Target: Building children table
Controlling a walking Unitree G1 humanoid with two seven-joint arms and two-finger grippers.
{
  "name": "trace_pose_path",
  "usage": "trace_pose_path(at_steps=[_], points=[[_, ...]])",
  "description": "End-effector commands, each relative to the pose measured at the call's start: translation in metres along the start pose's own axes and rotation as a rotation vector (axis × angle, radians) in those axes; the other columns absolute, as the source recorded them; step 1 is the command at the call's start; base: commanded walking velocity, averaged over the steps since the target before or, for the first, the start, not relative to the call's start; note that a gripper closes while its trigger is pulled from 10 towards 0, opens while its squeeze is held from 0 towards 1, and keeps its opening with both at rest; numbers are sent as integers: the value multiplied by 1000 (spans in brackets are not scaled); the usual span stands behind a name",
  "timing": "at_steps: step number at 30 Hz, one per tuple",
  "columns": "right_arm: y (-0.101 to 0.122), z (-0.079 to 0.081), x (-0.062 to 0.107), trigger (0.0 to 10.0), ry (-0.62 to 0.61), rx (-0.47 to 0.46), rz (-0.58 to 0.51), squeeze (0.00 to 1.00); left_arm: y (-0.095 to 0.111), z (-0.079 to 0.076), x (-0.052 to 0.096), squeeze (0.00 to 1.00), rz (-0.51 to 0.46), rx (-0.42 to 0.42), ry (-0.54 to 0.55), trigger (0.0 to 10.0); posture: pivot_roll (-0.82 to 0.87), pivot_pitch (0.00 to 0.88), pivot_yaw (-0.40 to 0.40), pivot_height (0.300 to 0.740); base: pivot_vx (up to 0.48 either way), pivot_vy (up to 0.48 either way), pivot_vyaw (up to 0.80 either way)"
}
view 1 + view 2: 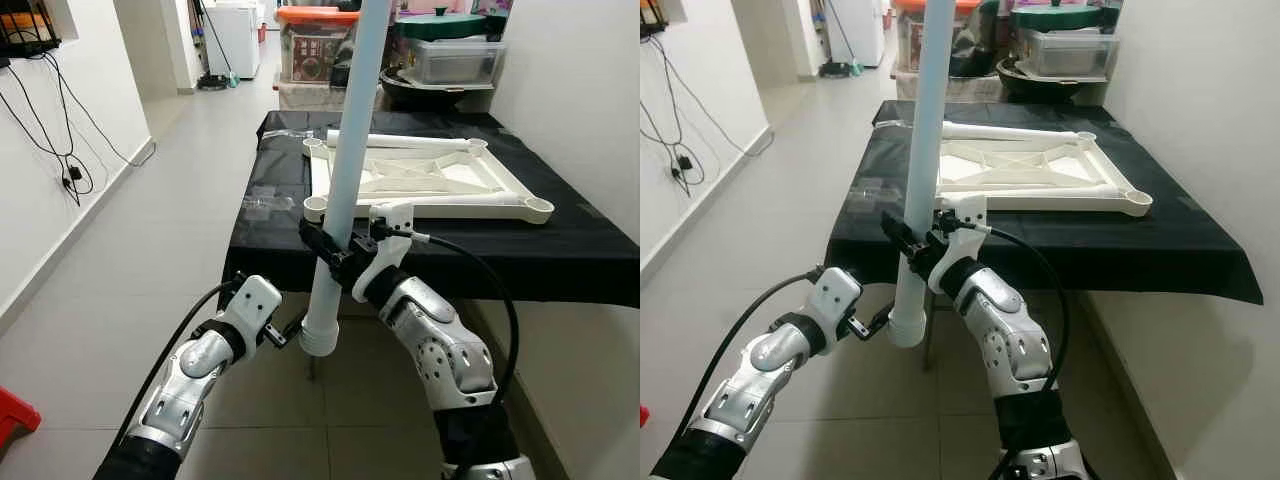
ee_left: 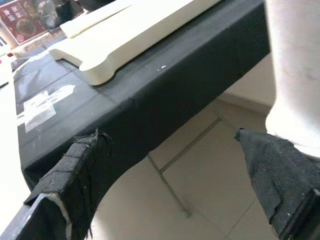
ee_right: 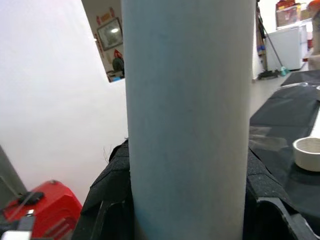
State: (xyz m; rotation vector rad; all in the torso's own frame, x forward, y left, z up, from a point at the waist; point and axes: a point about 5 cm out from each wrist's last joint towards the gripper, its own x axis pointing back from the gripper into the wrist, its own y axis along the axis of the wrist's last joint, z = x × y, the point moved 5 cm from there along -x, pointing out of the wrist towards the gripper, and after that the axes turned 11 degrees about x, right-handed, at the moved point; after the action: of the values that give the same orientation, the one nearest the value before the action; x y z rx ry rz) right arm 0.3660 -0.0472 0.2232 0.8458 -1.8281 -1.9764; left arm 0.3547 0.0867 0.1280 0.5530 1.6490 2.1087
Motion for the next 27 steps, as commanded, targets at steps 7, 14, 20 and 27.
trace_pose_path(at_steps=[7,14,20,27], points=[[16,-20,-4,0,-108,177,-40,0,-17,-1,4,0,76,-125,-17,10000,102,0,-37,740,0,0,0],[22,-18,-3,0,-111,77,-75,0,-12,5,3,0,46,-68,4,10000,99,0,-34,740,0,0,0],[25,-10,-3,0,-85,20,-101,0,-5,-6,0,0,6,31,-53,10000,97,0,-33,740,0,0,0],[25,-2,-4,0,-68,4,-117,0,-5,-28,-2,0,2,94,-152,10000,94,0,-31,740,0,0,0]])
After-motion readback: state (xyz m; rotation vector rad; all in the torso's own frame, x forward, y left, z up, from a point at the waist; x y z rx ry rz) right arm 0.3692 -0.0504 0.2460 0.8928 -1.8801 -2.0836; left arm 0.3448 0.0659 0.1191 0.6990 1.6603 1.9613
